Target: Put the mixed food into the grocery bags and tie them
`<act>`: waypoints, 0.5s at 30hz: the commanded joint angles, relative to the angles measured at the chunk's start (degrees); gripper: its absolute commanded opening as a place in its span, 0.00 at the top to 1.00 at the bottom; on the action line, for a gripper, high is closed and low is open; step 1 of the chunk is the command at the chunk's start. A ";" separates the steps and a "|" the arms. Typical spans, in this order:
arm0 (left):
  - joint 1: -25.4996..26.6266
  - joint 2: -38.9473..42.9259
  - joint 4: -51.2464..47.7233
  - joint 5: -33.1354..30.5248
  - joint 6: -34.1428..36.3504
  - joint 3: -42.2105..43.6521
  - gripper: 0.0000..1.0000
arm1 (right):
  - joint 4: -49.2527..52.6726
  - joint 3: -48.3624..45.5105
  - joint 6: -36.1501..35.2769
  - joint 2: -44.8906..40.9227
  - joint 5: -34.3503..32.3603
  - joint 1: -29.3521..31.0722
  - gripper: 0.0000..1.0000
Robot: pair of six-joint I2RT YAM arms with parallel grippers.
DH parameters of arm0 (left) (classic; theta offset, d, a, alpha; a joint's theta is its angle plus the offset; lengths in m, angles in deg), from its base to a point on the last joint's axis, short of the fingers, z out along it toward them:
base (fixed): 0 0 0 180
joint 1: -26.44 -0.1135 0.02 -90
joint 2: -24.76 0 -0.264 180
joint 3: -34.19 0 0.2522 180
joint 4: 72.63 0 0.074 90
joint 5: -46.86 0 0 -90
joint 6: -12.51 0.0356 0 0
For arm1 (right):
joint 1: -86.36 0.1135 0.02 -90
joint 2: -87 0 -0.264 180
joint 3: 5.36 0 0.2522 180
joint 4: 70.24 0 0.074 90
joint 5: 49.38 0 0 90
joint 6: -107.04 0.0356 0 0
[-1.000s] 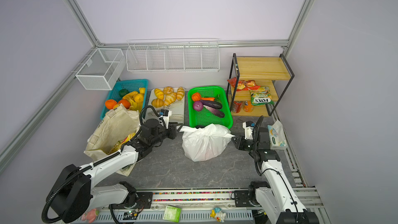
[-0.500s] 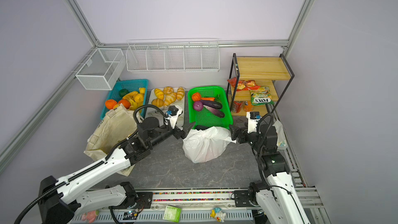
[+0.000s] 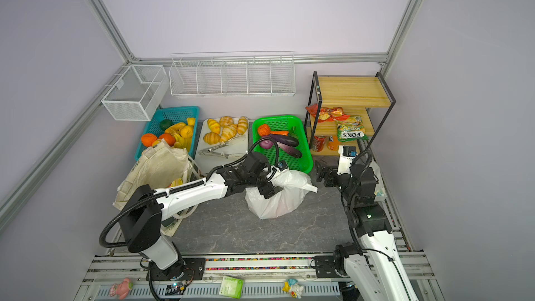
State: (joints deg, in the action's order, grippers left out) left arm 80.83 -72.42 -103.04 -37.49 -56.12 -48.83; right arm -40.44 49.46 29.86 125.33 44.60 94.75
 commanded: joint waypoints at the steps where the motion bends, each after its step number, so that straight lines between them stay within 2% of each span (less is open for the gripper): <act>1: 0.21 -1.11 -3.00 3.29 0.72 -2.82 0.24 | -0.73 -1.03 -0.28 0.59 -0.04 0.06 0.04; 4: 0.20 -1.14 -2.92 3.86 -2.30 -3.09 0.44 | -1.09 -1.03 0.09 1.84 0.75 0.06 0.04; 10: 0.19 2.63 -2.03 5.24 -5.46 -1.79 0.93 | -0.80 -0.91 0.41 2.02 0.15 0.06 0.04; 13: 0.18 6.60 -1.50 4.59 -7.21 -0.77 1.00 | -0.02 -0.51 0.41 1.11 -1.45 -0.02 0.04; 15: 0.10 9.90 -0.65 3.13 -9.11 0.06 1.00 | 0.12 -0.36 0.51 0.52 -2.91 -0.03 0.04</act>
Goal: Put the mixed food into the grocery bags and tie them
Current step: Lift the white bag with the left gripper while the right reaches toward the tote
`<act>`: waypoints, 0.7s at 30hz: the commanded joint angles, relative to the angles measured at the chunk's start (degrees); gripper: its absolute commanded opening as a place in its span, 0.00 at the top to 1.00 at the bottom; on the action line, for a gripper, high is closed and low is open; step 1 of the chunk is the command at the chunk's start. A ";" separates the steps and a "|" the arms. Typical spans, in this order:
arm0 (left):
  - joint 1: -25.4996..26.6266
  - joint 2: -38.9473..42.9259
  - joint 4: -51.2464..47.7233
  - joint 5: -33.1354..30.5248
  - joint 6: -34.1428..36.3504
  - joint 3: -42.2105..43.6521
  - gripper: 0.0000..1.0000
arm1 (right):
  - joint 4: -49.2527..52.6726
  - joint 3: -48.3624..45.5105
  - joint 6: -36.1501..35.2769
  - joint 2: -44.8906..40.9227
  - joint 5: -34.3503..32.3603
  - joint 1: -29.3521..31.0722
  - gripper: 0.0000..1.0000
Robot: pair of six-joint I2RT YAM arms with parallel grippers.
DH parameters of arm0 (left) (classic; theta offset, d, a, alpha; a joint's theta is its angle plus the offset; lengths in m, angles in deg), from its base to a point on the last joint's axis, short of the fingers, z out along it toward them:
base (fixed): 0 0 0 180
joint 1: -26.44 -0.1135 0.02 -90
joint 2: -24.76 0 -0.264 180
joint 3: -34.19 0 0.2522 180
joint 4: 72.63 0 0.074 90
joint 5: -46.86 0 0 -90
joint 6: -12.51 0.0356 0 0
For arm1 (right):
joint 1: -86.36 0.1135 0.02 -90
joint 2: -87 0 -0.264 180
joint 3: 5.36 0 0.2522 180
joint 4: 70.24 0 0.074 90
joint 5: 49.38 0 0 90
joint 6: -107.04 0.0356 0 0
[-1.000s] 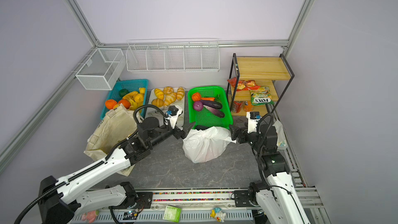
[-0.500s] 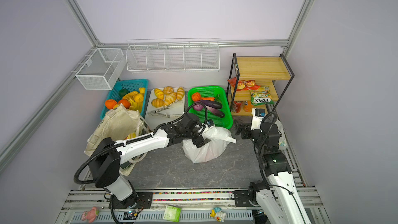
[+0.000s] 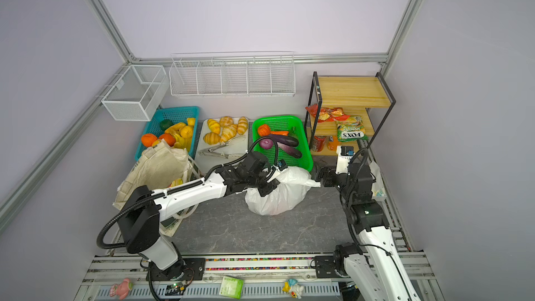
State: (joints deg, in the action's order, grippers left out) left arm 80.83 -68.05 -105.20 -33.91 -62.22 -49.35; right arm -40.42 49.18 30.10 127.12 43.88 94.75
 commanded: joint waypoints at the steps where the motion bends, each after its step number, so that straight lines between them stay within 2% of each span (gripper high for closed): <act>1: 0.10 7.56 2.37 -1.90 -4.50 1.35 1.00 | 0.31 0.10 0.36 -1.52 -2.81 -0.03 0.04; 6: -1.26 18.39 6.00 -7.18 -9.91 3.12 1.00 | 2.07 3.43 1.12 -2.36 -3.70 -0.01 0.04; 11: -7.22 26.72 0.49 -9.33 -18.98 -3.60 1.00 | 2.72 7.72 3.07 -1.60 -0.78 0.06 0.02; 15: -8.32 30.29 -7.31 -17.43 -17.89 -12.19 1.00 | 1.47 11.40 6.26 2.21 5.65 0.98 0.02; 17: -8.96 30.21 -12.67 -20.92 -17.04 -17.41 1.00 | 1.09 13.32 7.42 4.99 8.19 2.78 0.03; 21: -11.16 28.92 -22.83 -29.66 -15.43 -27.18 1.00 | 1.87 18.44 7.13 11.64 7.31 13.00 0.04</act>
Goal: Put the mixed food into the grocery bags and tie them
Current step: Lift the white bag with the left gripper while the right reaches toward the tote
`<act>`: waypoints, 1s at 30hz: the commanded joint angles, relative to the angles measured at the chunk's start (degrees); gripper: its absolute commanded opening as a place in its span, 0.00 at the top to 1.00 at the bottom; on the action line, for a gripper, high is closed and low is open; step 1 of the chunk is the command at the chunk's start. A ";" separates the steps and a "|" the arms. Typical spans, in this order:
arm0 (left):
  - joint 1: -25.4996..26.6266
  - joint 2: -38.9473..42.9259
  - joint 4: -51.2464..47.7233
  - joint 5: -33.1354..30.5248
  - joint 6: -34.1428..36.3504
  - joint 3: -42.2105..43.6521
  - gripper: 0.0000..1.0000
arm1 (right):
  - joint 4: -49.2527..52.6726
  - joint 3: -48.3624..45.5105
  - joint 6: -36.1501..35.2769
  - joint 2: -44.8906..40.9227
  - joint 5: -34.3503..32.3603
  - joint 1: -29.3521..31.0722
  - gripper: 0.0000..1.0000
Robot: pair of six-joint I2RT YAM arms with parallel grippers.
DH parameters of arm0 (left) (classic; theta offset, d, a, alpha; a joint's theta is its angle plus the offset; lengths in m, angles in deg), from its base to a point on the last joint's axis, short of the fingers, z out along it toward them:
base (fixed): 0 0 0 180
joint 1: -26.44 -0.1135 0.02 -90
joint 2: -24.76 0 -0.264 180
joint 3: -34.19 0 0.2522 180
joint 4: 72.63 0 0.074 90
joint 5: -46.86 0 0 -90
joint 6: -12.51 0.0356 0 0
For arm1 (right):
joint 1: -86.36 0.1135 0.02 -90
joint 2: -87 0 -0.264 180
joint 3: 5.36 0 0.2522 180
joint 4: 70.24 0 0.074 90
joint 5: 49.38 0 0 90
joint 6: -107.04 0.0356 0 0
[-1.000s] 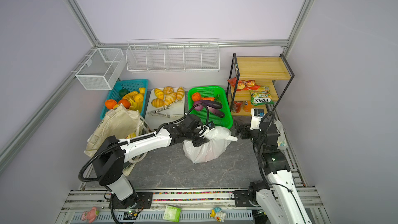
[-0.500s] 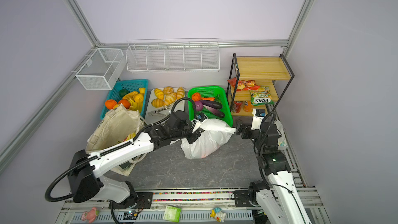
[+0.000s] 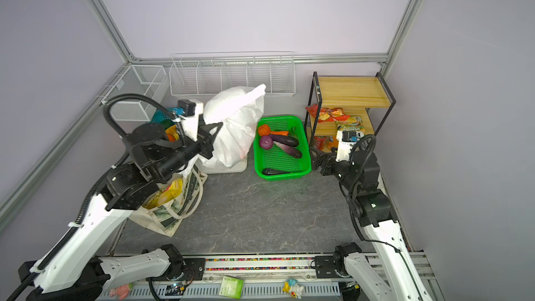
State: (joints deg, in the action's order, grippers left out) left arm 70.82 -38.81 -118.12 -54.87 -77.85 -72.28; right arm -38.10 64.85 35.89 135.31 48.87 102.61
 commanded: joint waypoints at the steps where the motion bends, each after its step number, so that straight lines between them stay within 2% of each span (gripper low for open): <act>1: -1.65 -0.37 -11.08 -10.56 0.63 -5.55 1.00 | -0.55 3.94 1.23 5.17 1.83 7.75 0.04; 7: -5.79 0.77 -15.49 -17.00 3.15 -11.44 1.00 | -2.42 11.47 0.30 17.96 0.98 23.02 0.04; 11: -5.96 1.83 -17.22 -27.10 7.32 -11.66 1.00 | -3.09 18.10 1.33 27.76 2.19 31.60 0.05; 14: -6.83 3.83 -15.94 -36.75 10.92 -8.72 1.00 | -6.80 20.86 5.73 34.14 3.23 36.56 0.05; 16: -7.97 4.88 -15.32 -40.82 12.43 -6.92 1.00 | -9.51 22.55 9.47 38.32 4.39 39.06 0.06; 23: -14.58 6.31 -15.64 -39.25 11.96 -2.83 1.00 | -13.03 31.26 20.33 51.32 6.21 44.11 0.09; 30: -15.71 6.64 -15.38 -35.76 11.08 -0.03 1.00 | -14.68 39.82 26.09 62.45 10.98 45.06 0.17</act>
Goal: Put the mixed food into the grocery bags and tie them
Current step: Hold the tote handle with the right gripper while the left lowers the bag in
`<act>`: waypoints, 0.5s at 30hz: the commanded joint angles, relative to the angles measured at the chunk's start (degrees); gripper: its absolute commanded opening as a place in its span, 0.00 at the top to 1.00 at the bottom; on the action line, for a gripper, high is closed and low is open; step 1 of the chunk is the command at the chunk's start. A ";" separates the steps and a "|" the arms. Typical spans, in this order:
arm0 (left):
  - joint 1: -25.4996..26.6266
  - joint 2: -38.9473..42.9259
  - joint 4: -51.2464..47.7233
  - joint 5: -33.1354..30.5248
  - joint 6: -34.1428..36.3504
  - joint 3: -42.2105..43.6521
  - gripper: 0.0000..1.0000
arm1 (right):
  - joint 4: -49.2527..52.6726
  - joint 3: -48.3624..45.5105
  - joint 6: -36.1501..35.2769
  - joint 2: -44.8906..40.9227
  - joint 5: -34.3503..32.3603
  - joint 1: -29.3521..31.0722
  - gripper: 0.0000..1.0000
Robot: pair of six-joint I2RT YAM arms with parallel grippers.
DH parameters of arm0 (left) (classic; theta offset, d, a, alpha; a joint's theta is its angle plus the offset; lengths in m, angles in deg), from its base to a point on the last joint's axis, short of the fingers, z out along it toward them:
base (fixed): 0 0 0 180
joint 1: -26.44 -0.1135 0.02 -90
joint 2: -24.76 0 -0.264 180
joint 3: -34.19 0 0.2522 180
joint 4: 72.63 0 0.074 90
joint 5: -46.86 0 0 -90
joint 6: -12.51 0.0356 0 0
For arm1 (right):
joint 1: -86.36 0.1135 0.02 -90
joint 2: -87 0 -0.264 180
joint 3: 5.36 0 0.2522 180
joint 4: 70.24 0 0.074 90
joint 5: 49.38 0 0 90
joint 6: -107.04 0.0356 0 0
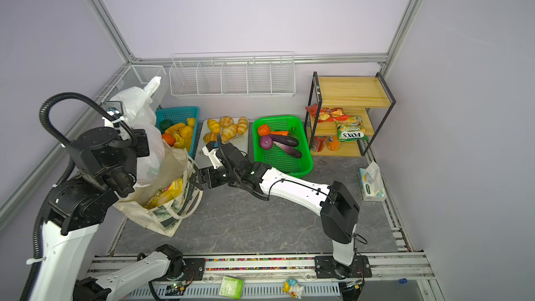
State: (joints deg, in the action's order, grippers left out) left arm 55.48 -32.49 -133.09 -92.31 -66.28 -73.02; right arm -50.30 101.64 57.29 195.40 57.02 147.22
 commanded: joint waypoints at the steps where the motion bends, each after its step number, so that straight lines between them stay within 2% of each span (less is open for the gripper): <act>1: -0.37 0.39 -0.34 2.04 -0.64 0.93 1.00 | -2.48 4.01 4.88 3.41 3.33 0.62 0.18; 4: -0.36 0.62 -0.07 2.83 -0.64 1.93 1.00 | -2.48 6.64 5.62 6.44 3.89 1.08 0.22; 7: -0.47 0.64 0.29 3.30 -0.62 2.87 1.00 | -1.64 9.51 6.43 9.57 4.27 1.28 0.30; 15: -0.73 0.83 -0.02 2.88 0.07 3.35 1.00 | -3.19 10.24 7.70 11.31 5.22 1.34 0.75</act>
State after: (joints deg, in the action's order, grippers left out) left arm 55.24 -32.49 -133.29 -89.55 -66.24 -70.11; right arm -52.20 110.92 63.76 206.57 61.30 148.45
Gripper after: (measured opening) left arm 0.051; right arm 0.276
